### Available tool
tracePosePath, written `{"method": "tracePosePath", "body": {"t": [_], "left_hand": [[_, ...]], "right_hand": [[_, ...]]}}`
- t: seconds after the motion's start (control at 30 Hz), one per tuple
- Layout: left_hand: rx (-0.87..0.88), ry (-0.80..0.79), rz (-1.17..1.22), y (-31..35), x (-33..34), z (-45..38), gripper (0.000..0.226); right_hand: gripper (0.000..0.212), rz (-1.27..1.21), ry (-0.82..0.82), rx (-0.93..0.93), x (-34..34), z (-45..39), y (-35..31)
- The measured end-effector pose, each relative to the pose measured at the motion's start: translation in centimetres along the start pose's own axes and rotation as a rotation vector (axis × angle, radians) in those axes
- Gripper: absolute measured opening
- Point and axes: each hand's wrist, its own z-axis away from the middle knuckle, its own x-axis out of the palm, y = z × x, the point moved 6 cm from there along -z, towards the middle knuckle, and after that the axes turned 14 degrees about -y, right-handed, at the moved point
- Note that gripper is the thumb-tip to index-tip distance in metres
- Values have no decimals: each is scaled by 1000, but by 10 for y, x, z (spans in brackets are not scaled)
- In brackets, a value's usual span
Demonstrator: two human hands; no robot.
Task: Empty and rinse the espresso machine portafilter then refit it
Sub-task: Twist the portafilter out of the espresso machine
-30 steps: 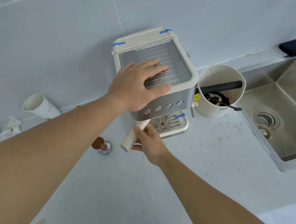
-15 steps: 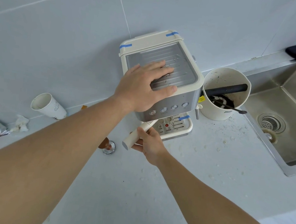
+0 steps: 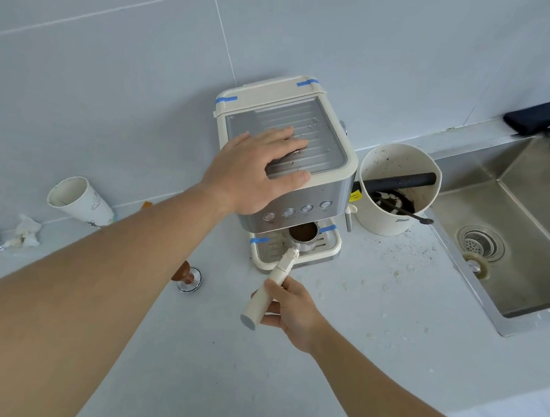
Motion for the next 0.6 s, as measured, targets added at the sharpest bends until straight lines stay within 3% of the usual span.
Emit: {"method": "tracePosePath", "body": {"t": [0.6], "left_hand": [[-64,-85,-32,11,-1,4,56]], "right_hand": [[24,143,-127,179,-74,118,-29]]}}
